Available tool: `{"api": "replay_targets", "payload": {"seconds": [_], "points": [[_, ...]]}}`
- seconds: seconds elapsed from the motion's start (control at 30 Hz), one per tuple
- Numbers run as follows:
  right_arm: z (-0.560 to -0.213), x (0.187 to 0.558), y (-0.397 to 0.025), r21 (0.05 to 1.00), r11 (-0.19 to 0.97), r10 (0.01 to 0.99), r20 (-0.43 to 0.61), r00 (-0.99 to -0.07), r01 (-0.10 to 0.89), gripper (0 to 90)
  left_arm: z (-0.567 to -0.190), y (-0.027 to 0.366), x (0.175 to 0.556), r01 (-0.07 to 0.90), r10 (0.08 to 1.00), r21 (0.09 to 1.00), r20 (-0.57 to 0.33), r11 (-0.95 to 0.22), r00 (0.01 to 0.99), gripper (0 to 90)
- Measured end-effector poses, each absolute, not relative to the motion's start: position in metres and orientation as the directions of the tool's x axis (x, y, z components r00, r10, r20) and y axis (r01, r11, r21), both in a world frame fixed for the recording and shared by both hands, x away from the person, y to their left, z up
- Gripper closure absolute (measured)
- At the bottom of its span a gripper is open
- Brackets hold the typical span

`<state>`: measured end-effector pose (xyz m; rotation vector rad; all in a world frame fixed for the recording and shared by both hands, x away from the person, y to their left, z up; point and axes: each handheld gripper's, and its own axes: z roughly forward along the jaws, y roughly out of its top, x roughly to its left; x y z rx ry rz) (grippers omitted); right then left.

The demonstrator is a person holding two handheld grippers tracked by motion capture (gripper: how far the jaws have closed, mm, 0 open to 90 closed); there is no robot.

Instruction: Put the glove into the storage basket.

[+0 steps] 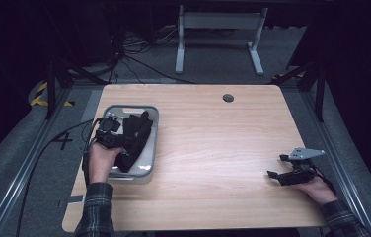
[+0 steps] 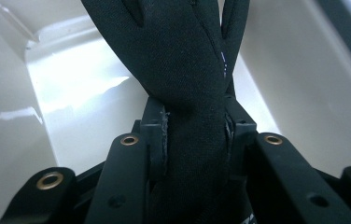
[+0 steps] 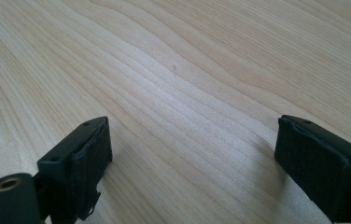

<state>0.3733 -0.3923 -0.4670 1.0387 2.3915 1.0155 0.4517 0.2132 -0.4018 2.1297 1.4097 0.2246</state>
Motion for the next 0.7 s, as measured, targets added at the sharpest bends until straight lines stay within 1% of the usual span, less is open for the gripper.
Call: {"api": "replay_targets", "payload": {"seconds": [0.23, 0.4, 0.47, 0.5, 0.6, 0.63, 0.7], "points": [[-0.467, 0.373, -0.392, 0.727, 0.477, 0.738, -0.026, -0.674, 0.494, 11.5, -0.413, 0.214, 0.459, 0.81, 0.891, 0.512, -0.169, -0.285, 0.421, 66.7], [-0.467, 0.373, -0.392, 0.727, 0.477, 0.738, -0.026, -0.674, 0.494, 11.5, -0.418, 0.214, 0.46, 0.814, 0.895, 0.5, -0.152, -0.297, 0.42, 62.8], [-0.467, 0.373, -0.392, 0.727, 0.477, 0.738, -0.026, -0.674, 0.494, 11.4, -0.42, 0.212, 0.461, 0.813, 0.897, 0.49, -0.126, -0.315, 0.424, 56.7], [-0.467, 0.373, -0.392, 0.727, 0.477, 0.738, -0.026, -0.674, 0.494, 11.4, -0.421, 0.212, 0.462, 0.814, 0.897, 0.486, -0.125, -0.317, 0.424, 50.5], [-0.467, 0.373, -0.392, 0.727, 0.477, 0.738, -0.026, -0.674, 0.494, 11.5, -0.421, 0.212, 0.462, 0.811, 0.897, 0.494, -0.124, -0.315, 0.424, 39.1], [-0.467, 0.373, -0.392, 0.727, 0.477, 0.738, -0.026, -0.674, 0.494, 11.5, -0.42, 0.213, 0.461, 0.809, 0.898, 0.499, -0.123, -0.311, 0.422, 36.1], [-0.467, 0.373, -0.392, 0.727, 0.477, 0.738, -0.026, -0.674, 0.494, 11.5, -0.416, 0.214, 0.46, 0.799, 0.901, 0.519, -0.118, -0.303, 0.418, 34.8]]}}
